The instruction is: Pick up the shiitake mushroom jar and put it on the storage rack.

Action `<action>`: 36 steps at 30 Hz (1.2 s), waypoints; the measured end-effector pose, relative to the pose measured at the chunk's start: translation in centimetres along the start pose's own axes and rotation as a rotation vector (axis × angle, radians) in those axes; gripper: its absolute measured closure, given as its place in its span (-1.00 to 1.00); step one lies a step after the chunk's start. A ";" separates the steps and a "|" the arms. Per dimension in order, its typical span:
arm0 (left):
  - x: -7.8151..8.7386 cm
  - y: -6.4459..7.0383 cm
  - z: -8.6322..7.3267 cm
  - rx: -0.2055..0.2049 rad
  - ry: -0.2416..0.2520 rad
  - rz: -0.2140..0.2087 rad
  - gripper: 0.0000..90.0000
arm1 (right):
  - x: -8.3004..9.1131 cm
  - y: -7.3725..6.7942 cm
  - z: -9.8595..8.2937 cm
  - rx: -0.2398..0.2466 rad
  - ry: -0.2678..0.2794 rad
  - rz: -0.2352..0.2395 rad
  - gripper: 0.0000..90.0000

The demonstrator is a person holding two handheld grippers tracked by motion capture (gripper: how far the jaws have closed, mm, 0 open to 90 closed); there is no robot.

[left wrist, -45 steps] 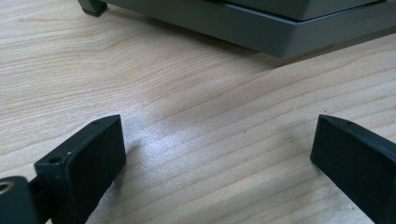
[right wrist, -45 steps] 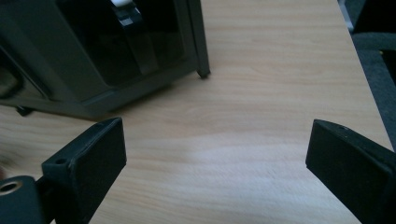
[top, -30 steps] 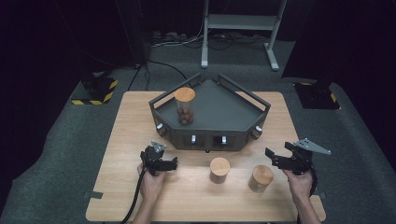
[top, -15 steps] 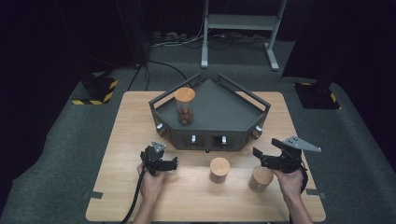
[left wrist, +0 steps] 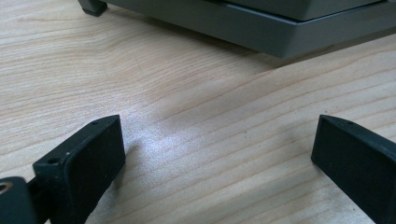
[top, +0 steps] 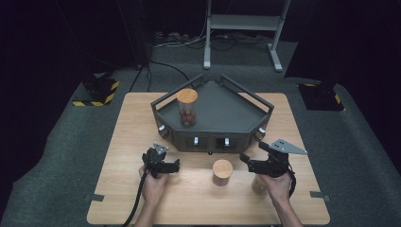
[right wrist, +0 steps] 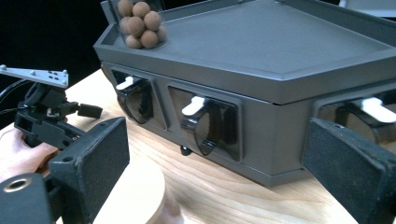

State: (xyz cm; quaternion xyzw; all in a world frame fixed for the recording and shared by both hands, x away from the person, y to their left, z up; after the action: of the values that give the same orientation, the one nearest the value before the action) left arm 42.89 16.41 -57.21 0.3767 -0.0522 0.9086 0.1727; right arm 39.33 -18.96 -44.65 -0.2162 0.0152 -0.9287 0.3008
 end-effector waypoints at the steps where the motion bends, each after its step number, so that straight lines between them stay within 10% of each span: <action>1: 0.0 0.0 0.0 0.000 0.000 0.000 -0.94 | 0.0 -0.2 0.0 -0.001 0.001 0.003 -0.84; 36: 0.0 0.0 0.0 0.000 0.000 0.000 -0.94 | -2.3 -6.5 -3.7 0.053 -0.018 -0.015 -0.83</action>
State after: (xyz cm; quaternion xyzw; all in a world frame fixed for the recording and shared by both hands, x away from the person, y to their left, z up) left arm 42.89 16.41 -57.21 0.3767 -0.0522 0.9086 0.1726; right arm 35.91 -12.66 -47.87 -0.2165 -0.0136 -0.9291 0.2996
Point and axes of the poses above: each handheld gripper's, and its own axes: x roughly backward along the jaws, z roughly out of its top, y roughly to its right, the point moved 4 cm from there along -x, roughly forward along the jaws, and after that the axes turned 3 degrees about -z, right-handed, at the moved point
